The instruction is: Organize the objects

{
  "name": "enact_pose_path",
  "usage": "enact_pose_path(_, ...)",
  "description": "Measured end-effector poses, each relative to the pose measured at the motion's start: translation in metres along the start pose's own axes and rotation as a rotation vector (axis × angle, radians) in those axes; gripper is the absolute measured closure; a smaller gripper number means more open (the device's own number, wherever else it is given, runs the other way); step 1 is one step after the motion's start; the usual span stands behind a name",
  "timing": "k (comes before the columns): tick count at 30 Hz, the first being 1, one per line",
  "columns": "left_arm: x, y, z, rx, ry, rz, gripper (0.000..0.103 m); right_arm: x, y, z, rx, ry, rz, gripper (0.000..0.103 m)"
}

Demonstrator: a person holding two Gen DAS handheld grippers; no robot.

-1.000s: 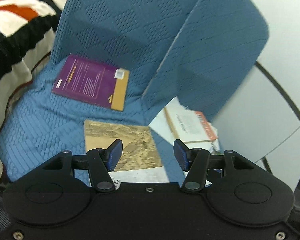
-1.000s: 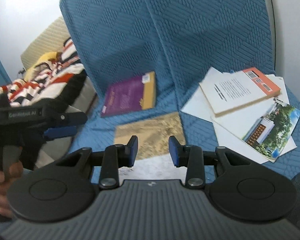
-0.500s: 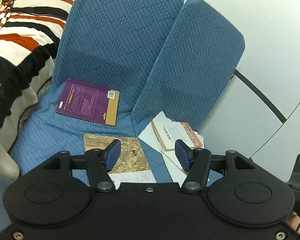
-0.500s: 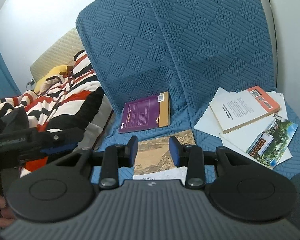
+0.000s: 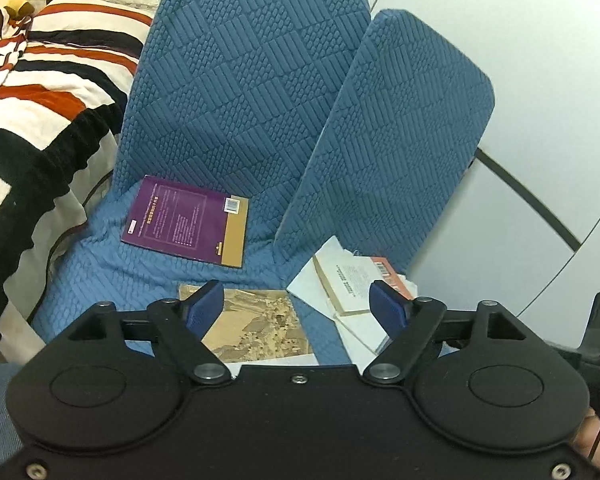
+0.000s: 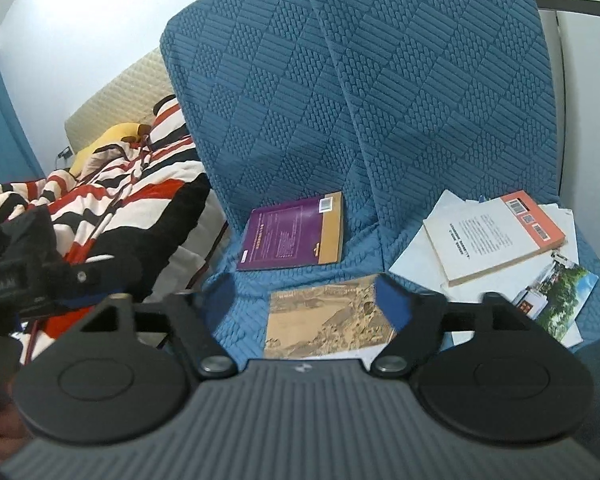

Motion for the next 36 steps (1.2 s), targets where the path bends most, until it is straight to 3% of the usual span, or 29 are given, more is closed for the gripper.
enact_pose_path(2, 0.001, -0.009, 0.003, -0.005, 0.005, 0.001, 0.001, 0.0, -0.01, -0.003, -0.009, 0.002, 0.016, 0.007)
enact_pose_path(3, 0.001, -0.013, 0.005, -0.006, 0.006, -0.006, 0.001, 0.0, -0.015, -0.005, -0.007, 0.004, 0.02, 0.0)
enact_pose_path(9, 0.007, -0.046, 0.022, -0.04, 0.021, 0.011, 0.001, 0.004, -0.047, -0.019, 0.029, 0.026, 0.023, 0.0)
enact_pose_path(14, 0.012, -0.081, 0.039, -0.097, 0.008, 0.039, 0.001, 0.0, -0.073, -0.03, 0.016, 0.017, 0.048, 0.0)
enact_pose_path(22, 0.016, -0.128, 0.067, -0.11, 0.006, 0.025, 0.001, -0.015, -0.113, -0.034, -0.005, 0.025, 0.077, 0.0)
enact_pose_path(25, 0.021, -0.146, 0.084, -0.148, 0.029, 0.064, 0.001, -0.021, -0.13, -0.034, -0.026, 0.026, 0.091, 0.0)
enact_pose_path(36, -0.002, -0.185, 0.133, -0.206, 0.098, 0.038, 0.001, -0.04, -0.196, -0.029, -0.05, 0.059, 0.12, 0.003)
Point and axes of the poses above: each gripper's, at about its wrist camera, not at the fingertips, and y roughly against the way its jaws point, z to its left, x to its underside, the point moved 5 cm from there along -y, roughly the way its jaws point, and after that the axes turned 7 degrees about -y, right-handed, at the moved point
